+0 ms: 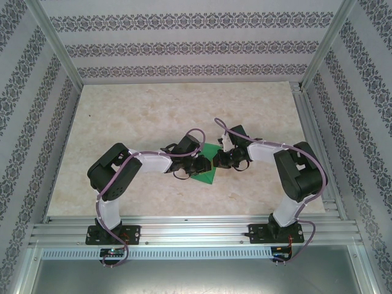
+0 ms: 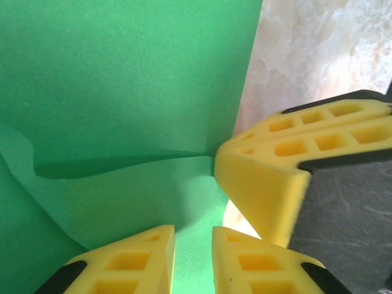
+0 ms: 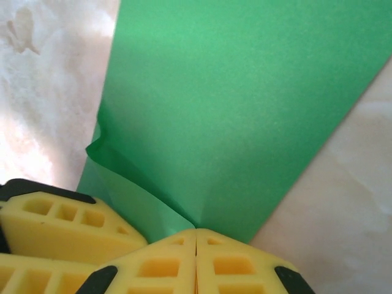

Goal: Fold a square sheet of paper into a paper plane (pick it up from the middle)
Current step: Fold the triangle a second time at the center of the table.

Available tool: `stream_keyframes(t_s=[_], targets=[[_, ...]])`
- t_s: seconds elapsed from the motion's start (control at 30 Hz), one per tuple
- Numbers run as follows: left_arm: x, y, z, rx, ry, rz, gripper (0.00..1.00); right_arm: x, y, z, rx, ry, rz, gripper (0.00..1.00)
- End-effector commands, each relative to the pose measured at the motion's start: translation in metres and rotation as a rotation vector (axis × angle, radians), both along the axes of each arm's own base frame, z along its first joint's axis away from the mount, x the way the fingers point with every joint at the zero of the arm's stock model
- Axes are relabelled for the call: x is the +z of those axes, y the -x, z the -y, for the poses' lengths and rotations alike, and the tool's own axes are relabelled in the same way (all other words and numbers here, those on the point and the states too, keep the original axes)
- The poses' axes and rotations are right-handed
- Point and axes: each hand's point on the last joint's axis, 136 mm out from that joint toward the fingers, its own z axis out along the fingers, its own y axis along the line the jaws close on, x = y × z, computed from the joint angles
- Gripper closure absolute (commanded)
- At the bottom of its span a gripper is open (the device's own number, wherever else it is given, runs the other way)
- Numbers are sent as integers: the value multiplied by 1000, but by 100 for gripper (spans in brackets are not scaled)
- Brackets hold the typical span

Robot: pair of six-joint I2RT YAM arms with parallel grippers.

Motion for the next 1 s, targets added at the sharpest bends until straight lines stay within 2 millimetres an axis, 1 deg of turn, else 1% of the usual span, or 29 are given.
stream_keyframes(t_s=[0.0, 0.27, 0.53, 0.8, 0.97], targets=[[18, -4, 8, -24, 12, 62, 74, 6, 2, -1, -3, 4, 19, 93], [20, -9, 11, -22, 17, 73, 73, -5, 8, 5, -11, 55, -4, 93], [6, -6, 6, -22, -22, 50, 73, -10, 7, 8, -16, 80, 2, 93], [-10, -2, 1, -26, -55, 24, 76, -9, -1, 4, -8, 75, 10, 92], [-15, 0, -2, -22, -72, 18, 77, -10, -2, 4, -15, 81, 10, 92]])
